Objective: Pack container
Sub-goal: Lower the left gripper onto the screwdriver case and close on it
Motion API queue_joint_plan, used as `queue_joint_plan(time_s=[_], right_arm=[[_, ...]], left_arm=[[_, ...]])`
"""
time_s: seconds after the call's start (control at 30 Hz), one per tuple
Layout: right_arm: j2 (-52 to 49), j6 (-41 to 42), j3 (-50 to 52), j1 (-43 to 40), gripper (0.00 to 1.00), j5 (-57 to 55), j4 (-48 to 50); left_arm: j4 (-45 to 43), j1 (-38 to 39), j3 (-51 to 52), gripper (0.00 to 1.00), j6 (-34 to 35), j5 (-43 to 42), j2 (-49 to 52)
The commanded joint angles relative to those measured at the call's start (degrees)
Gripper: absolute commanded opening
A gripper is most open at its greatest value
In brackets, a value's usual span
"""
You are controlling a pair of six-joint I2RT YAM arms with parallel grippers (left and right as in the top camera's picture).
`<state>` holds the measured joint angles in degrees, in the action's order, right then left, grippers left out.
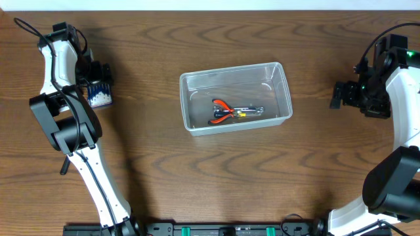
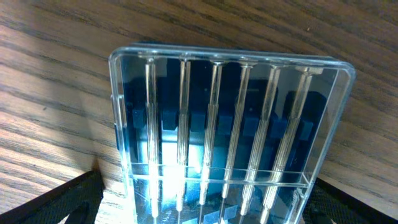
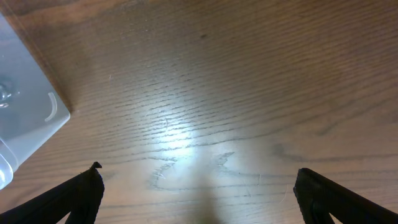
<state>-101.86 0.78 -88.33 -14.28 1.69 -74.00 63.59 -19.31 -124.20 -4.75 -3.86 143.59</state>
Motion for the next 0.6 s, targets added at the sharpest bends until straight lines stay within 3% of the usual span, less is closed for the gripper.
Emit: queue_joint_plan(time_s=[0.0, 0.1, 0.23, 0.37, 0.57], right_arm=[[-0.15, -0.85, 0.28, 0.44, 0.99, -0.15, -0.17], [-0.15, -0.85, 0.28, 0.44, 0.99, -0.15, -0.17], [-0.15, -0.85, 0.28, 0.46, 0.99, -0.15, -0.20], [-0.15, -0.85, 0.28, 0.44, 0.99, -0.15, -0.20], [-0.15, -0.85, 0.28, 0.44, 0.99, -0.15, -0.42]], left_arm=[[-0.37, -0.22, 0.72, 0.99, -1.07, 0.44, 2.10], [-0.44, -0.22, 0.72, 0.95, -1.05, 0.44, 2.10], [-0.42, -0.22, 0.72, 0.77, -1.01, 0.44, 2.10], [-0.31, -0.22, 0.72, 0.67, -0.98, 0.42, 2.10], [-0.22, -0.22, 0.72, 0.65, -0.55, 0.42, 2.10]])
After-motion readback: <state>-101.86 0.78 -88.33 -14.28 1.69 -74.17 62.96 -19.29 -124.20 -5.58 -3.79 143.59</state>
